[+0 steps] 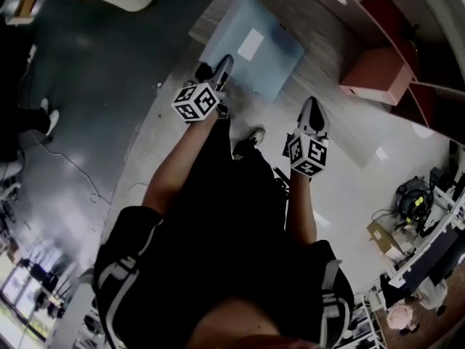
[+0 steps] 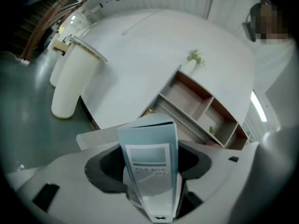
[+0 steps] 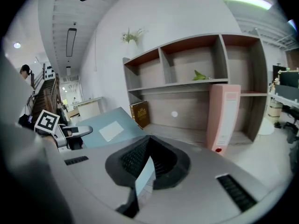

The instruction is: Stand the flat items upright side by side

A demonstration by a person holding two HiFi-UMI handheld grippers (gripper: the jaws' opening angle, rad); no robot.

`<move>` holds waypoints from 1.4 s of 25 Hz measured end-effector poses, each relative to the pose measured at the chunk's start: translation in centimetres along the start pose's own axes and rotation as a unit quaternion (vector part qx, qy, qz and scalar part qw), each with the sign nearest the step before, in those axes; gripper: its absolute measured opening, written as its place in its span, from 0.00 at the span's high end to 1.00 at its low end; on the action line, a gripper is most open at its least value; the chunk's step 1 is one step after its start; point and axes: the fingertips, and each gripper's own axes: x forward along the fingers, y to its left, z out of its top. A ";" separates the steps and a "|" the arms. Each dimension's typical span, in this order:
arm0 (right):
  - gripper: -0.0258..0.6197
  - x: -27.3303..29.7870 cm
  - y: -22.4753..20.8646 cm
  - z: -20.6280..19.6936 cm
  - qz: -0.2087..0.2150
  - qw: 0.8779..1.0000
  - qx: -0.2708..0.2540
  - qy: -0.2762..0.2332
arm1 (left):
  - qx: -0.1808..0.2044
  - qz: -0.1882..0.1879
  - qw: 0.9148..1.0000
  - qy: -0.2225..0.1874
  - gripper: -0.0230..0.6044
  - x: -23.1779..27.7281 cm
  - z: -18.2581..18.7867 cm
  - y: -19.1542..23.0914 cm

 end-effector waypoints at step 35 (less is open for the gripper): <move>0.92 -15.2 -19.8 -1.3 -0.166 0.981 0.065 -0.072 | 0.373 -0.084 0.923 0.039 0.48 4.1 -13.3 -30.4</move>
